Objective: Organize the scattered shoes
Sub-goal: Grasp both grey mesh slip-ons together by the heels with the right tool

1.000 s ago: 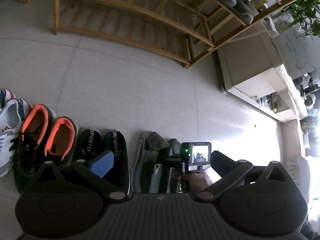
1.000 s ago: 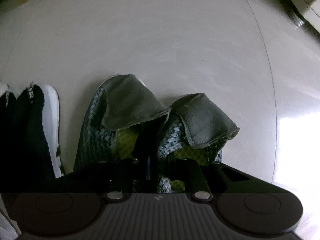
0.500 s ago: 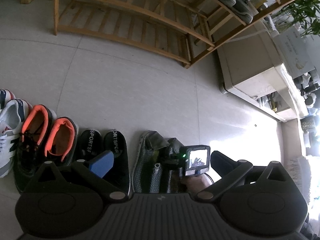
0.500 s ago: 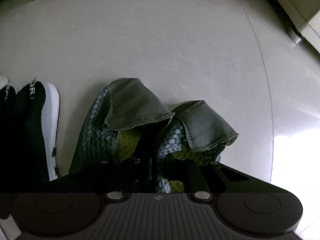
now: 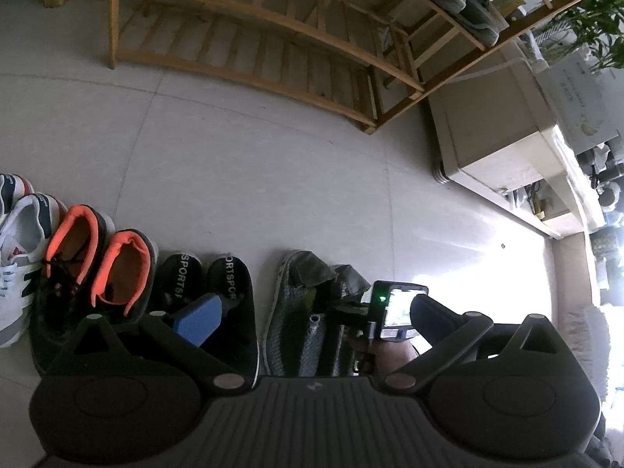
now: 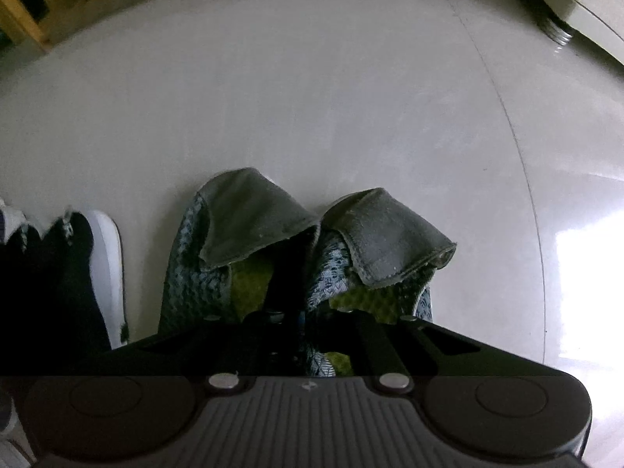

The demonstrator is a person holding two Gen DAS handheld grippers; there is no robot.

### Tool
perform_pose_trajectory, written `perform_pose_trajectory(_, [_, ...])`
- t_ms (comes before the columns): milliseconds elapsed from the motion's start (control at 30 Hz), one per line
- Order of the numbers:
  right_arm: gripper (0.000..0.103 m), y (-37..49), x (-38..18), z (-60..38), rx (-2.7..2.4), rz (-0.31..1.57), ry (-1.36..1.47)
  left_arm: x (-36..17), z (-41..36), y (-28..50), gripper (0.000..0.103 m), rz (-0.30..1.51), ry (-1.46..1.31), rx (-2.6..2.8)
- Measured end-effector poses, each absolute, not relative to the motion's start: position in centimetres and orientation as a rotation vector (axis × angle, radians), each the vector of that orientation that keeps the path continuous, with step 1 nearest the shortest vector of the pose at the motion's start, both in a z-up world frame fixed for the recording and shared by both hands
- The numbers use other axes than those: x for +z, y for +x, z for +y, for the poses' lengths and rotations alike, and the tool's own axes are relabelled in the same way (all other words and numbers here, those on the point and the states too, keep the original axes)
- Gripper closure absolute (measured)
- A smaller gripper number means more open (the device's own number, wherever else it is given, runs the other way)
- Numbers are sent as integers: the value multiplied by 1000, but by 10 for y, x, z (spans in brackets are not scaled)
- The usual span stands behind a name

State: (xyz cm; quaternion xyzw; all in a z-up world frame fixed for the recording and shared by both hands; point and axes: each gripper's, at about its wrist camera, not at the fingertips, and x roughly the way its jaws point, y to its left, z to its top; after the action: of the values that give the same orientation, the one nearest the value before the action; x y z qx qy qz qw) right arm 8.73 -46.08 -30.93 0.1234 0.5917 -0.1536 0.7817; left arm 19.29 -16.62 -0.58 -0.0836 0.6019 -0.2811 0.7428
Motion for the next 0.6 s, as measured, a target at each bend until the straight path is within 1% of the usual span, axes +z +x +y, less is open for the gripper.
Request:
perform_pose_trajectory(400, [100,82,-281,-466,-318,1164,287,-6,-163,195,0,1297,-186,-585])
perform_pose_trajectory(533, [100,85,-285,-473,-308,1142,327,-6,-163,197,0,1293,-187,-588])
perform_pose_trajectory(600, [100,81,-275,-477,-311,1139,361,-6,-164,197,0,1293,-186,-589])
